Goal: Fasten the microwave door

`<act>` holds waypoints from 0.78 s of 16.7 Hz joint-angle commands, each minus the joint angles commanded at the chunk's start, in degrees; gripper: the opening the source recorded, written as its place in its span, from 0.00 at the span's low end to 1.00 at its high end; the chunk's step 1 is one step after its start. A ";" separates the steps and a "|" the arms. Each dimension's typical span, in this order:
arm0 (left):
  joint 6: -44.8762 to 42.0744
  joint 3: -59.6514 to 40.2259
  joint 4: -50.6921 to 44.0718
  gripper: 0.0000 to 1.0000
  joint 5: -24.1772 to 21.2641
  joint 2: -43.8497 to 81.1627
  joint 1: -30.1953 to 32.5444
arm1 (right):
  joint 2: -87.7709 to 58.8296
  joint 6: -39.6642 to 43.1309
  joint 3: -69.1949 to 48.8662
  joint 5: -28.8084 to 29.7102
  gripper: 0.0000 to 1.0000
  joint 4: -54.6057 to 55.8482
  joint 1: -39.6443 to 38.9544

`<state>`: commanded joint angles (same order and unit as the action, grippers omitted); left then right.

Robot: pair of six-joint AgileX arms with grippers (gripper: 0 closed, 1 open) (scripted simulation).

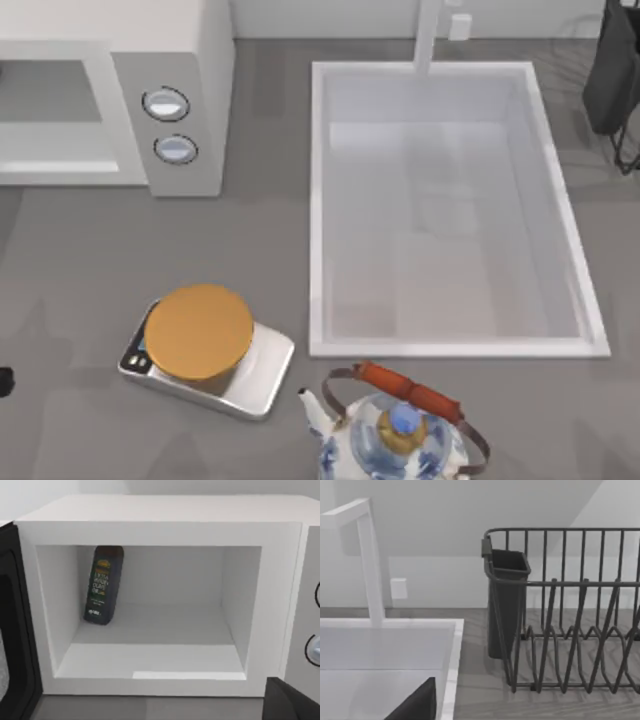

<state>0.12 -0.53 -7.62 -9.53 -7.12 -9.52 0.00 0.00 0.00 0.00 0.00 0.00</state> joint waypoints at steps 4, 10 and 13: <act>0.09 -0.39 -5.68 0.00 -7.41 -5.32 -7.39 | 0.00 0.00 0.00 0.00 1.00 0.00 0.00; 0.05 -0.80 -6.14 0.00 -7.92 -5.87 -7.95 | 0.00 0.00 0.00 0.00 1.00 0.00 0.00; -0.02 -1.67 -5.19 0.00 -4.41 -4.07 -4.45 | 0.00 0.00 0.00 0.00 1.00 0.00 0.00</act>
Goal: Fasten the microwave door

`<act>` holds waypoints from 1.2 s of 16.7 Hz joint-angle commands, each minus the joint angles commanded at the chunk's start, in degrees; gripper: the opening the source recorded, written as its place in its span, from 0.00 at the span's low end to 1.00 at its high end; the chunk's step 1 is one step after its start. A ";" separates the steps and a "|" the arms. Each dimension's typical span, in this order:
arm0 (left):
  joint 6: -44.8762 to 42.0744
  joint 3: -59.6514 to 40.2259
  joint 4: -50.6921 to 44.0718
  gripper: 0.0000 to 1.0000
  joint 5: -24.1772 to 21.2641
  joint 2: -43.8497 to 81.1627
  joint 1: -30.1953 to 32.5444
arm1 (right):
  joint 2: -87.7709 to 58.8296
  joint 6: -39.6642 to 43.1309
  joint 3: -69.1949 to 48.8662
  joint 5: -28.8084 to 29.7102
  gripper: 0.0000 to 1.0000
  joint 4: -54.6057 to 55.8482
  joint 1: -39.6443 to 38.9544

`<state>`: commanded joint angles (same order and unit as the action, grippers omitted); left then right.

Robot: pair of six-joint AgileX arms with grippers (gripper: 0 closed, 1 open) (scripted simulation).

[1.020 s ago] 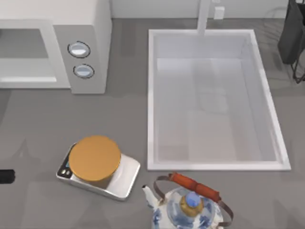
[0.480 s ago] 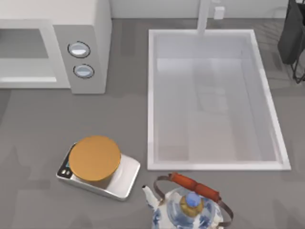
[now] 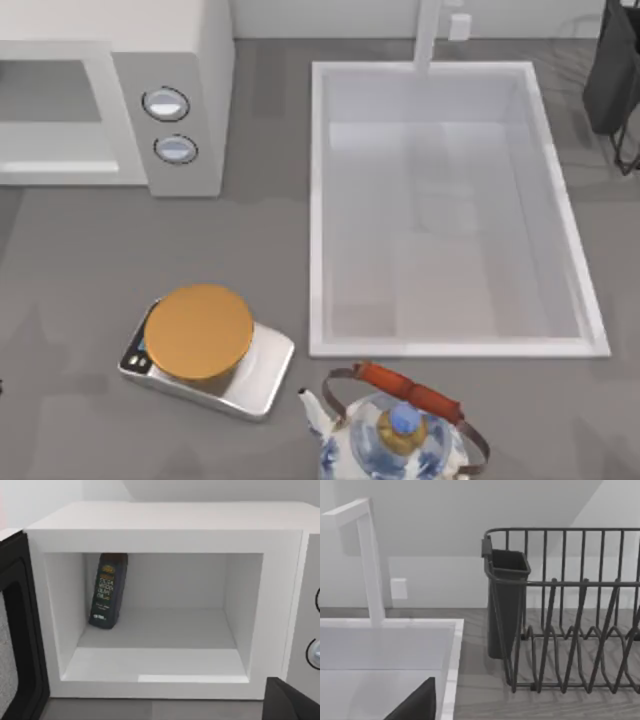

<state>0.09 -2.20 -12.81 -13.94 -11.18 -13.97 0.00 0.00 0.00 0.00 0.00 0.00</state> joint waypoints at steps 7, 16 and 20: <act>-0.33 -3.05 7.52 0.00 19.48 10.62 19.47 | 0.00 0.00 0.00 0.00 1.00 0.00 0.00; -0.39 -3.82 10.60 0.00 24.49 14.44 24.48 | 0.00 0.00 0.00 0.00 1.00 0.00 0.00; -0.52 -6.03 14.41 0.00 30.30 20.83 30.30 | 0.00 0.00 0.00 0.00 1.00 0.00 0.00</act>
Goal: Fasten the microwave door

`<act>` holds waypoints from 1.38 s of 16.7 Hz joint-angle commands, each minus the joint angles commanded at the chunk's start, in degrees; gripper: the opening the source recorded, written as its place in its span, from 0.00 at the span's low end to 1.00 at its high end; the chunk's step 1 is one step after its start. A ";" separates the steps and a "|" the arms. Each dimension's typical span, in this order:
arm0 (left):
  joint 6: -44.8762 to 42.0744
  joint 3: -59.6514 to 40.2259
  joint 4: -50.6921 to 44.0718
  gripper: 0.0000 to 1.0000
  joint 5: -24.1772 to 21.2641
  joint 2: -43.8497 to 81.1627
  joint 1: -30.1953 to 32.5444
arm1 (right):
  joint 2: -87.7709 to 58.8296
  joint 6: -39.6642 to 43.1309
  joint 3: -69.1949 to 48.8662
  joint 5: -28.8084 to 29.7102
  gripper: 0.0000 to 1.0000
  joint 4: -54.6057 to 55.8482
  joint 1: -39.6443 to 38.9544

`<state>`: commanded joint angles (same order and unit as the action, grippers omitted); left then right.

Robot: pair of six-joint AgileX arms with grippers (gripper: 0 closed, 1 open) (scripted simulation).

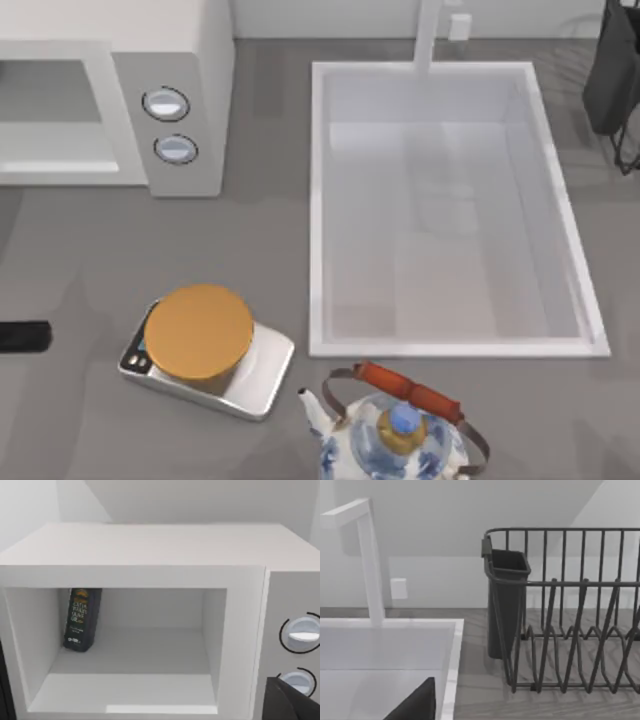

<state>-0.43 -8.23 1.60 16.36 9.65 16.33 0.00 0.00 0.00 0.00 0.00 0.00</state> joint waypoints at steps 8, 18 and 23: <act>-3.53 -3.76 -1.76 0.00 -2.18 4.23 -3.20 | 0.00 0.00 0.00 0.00 1.00 0.00 0.00; -33.00 -39.62 -23.64 0.00 -28.61 48.66 -45.80 | 0.00 0.00 0.00 0.00 1.00 0.00 0.00; -45.31 -58.07 -35.88 0.00 -43.33 74.22 -66.26 | 0.00 0.00 0.00 0.00 1.00 0.00 0.00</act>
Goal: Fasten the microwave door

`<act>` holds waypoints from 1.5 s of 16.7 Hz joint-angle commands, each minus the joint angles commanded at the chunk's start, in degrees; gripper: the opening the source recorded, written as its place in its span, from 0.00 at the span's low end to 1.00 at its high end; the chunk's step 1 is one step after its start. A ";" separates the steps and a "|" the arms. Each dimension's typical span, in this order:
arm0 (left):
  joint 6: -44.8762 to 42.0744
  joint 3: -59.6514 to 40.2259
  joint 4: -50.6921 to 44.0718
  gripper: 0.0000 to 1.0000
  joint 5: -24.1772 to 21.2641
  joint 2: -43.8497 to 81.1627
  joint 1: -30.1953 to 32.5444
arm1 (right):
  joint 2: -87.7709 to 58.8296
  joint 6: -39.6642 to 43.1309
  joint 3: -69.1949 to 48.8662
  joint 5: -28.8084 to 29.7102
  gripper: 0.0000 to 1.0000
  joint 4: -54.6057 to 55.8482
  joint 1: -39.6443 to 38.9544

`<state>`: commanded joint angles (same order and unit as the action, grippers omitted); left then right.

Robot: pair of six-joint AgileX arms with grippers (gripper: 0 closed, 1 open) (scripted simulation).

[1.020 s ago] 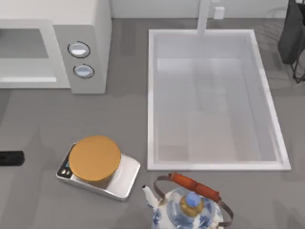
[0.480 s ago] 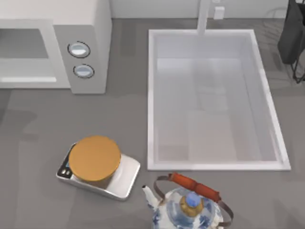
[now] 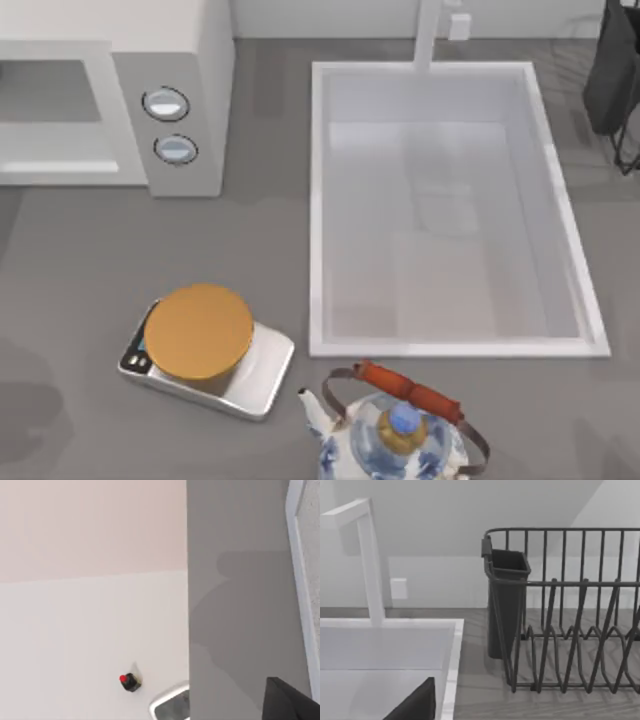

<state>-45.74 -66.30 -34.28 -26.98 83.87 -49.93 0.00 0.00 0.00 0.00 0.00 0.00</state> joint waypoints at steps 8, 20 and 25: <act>-7.26 -13.49 -9.54 0.00 -11.56 16.92 -10.28 | 0.00 0.00 0.00 0.00 1.00 0.00 0.00; -7.42 -3.85 4.65 0.00 -11.56 21.14 -10.26 | 0.00 0.00 0.00 0.00 1.00 0.00 0.00; -7.55 1.72 12.38 0.00 -11.69 23.80 -10.44 | 0.00 0.00 0.00 0.00 1.00 0.00 0.00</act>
<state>-53.29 -64.57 -21.90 -38.67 107.67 -60.37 0.00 0.00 0.00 0.00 0.00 0.00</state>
